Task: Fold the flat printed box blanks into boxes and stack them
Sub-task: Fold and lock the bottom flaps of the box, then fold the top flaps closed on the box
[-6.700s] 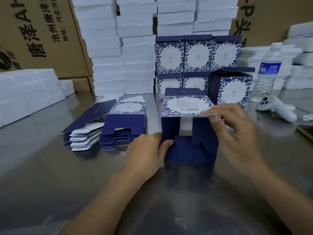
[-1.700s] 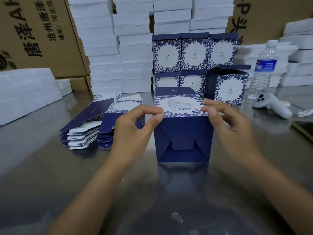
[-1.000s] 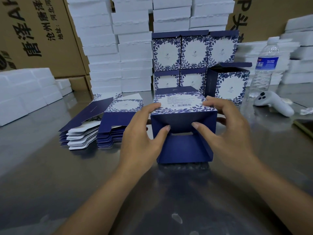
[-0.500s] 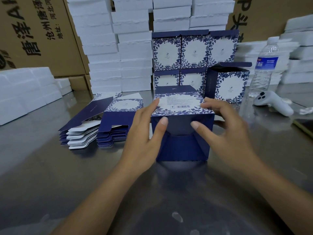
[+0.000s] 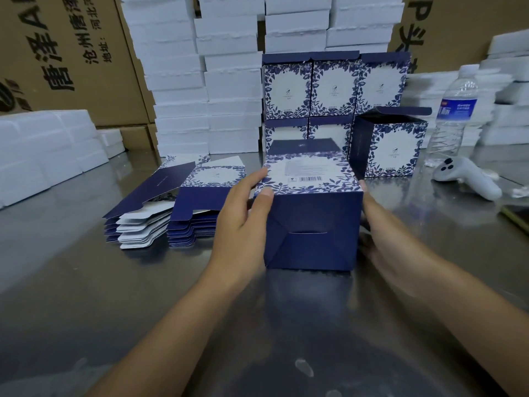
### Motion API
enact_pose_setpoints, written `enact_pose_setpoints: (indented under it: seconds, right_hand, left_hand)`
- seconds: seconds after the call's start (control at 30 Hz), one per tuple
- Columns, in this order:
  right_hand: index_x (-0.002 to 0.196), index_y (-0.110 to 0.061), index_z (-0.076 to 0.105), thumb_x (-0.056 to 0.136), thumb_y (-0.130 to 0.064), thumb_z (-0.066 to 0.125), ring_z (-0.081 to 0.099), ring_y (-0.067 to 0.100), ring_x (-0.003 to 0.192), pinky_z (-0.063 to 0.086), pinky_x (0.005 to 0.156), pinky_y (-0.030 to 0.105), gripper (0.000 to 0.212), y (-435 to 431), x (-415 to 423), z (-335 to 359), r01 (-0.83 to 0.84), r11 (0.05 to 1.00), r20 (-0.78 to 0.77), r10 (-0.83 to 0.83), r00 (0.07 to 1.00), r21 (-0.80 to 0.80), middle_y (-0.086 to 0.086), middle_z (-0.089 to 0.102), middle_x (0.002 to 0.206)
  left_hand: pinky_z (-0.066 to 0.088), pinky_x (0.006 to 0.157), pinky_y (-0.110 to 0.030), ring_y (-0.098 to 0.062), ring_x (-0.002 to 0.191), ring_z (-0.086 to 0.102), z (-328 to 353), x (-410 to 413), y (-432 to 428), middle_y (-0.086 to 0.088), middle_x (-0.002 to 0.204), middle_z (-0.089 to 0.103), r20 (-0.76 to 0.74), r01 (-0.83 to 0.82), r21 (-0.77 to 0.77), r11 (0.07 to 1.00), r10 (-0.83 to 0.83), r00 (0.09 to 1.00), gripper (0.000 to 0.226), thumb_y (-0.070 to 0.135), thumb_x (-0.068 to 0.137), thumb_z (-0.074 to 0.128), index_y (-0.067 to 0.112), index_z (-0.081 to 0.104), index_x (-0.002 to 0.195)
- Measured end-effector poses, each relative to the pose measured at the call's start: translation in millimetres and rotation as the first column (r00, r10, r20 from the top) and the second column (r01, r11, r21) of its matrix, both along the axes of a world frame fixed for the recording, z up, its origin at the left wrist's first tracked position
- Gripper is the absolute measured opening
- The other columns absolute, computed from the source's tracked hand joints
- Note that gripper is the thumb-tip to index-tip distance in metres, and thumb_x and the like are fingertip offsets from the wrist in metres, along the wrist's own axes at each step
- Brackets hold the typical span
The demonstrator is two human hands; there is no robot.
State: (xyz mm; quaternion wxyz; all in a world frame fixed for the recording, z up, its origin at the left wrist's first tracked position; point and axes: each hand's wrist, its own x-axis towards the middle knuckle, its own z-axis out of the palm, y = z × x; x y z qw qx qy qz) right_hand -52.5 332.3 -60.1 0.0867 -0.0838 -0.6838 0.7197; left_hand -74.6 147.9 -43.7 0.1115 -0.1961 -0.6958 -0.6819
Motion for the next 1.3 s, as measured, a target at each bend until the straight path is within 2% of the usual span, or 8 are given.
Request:
enact_pose_setpoints:
  seconds: [0.2,0.33,0.5,0.6,0.73,0.93,1.13,1.3]
  right_hand:
    - [0.151,-0.03,0.01,0.045,-0.063,0.074,0.052,-0.008,0.114,0.047,0.098,0.024,0.129,-3.1,9.0,2.0,0.063,0.994,-0.322,-0.032,0.946,0.089,-0.029,0.04,0.135]
    - [0.145,-0.048,-0.007,0.038,-0.073,0.078,0.025,0.004,0.14,0.033,0.111,0.043,0.138,-5.2,12.8,3.6,0.176,0.886,-0.416,0.022,0.909,0.43,-0.031,0.012,0.148]
    - [0.14,-0.057,-0.009,0.052,-0.062,0.079,0.025,-0.006,0.137,0.033,0.112,0.033,0.125,-10.0,15.9,2.8,0.249,0.828,-0.531,0.067,0.845,0.502,-0.031,0.016,0.148]
    - [0.134,-0.06,0.01,0.065,-0.049,0.073,0.054,-0.005,0.111,0.048,0.083,0.011,0.094,-10.7,18.9,8.1,0.208,0.923,-0.578,0.018,0.816,0.322,-0.031,0.048,0.127]
    - [0.111,-0.05,0.049,0.075,-0.035,0.067,0.059,0.008,0.1,0.049,0.083,0.022,0.044,-11.4,21.5,10.9,0.256,0.886,-0.616,0.042,0.787,0.388,-0.007,0.058,0.117]
    - [0.087,-0.003,0.058,0.071,-0.032,0.075,0.049,0.019,0.112,0.038,0.098,0.033,0.037,-7.7,21.8,14.7,0.649,0.513,-0.793,0.109,0.6,0.562,0.001,0.047,0.119]
    - [0.082,-0.013,0.05,0.077,-0.025,0.072,0.053,0.022,0.09,0.03,0.096,0.048,0.025,1.5,18.1,15.9,0.833,0.29,-0.876,0.26,0.405,0.471,0.011,0.063,0.081]
    - [0.081,-0.017,0.047,0.08,-0.025,0.074,0.054,0.02,0.083,0.031,0.098,0.041,0.028,-7.4,15.6,13.6,0.919,0.155,-0.862,0.43,0.268,0.363,0.007,0.062,0.07]
  left_hand:
    - [0.041,0.101,-0.023,0.004,0.114,0.052,2.0,-9.6,-4.9,0.021,0.125,0.058,0.051,0.027,0.051,0.998,-0.03,0.998,0.051,-0.001,0.094,0.034,0.031,0.053,0.129]
    - [0.04,0.078,0.002,0.027,0.1,0.049,-7.3,-12.0,-7.6,0.044,0.105,0.058,0.1,0.088,-0.057,0.994,-0.082,0.992,0.027,0.046,0.093,0.051,0.052,0.051,0.12]
    - [0.033,0.112,-0.035,-0.002,0.13,0.043,-13.5,-19.5,-11.0,0.024,0.144,0.04,0.159,0.128,-0.149,0.98,-0.104,0.982,0.121,0.093,0.04,0.053,0.042,0.026,0.146]
    - [0.035,0.11,-0.049,-0.018,0.128,0.05,-13.1,-23.6,-14.6,0.011,0.14,0.051,0.191,0.284,0.069,0.956,-0.293,0.937,0.103,0.085,0.055,0.062,0.041,0.034,0.144]
    - [0.041,0.102,-0.056,-0.026,0.116,0.06,-11.9,-22.5,-15.6,-0.004,0.125,0.065,0.235,0.309,0.29,0.906,-0.381,0.894,0.073,0.071,0.066,0.07,0.027,0.061,0.124]
    - [0.045,0.097,-0.038,0.002,0.095,0.064,-1.8,-22.6,-13.8,0.015,0.103,0.07,0.163,0.055,0.126,0.991,-0.075,0.984,0.038,0.067,0.076,0.059,0.038,0.071,0.096]
    - [0.046,0.09,-0.016,0.005,0.113,0.055,9.0,-2.2,-7.0,0.017,0.126,0.054,-0.052,0.118,0.025,0.993,-0.116,0.992,0.049,0.054,0.074,0.06,0.046,0.049,0.121]
    - [0.036,0.11,-0.042,-0.002,0.137,0.033,15.6,14.7,-4.5,0.019,0.149,0.025,-0.222,0.141,-0.118,0.983,-0.164,0.961,0.076,0.057,0.063,0.068,0.072,0.028,0.125]
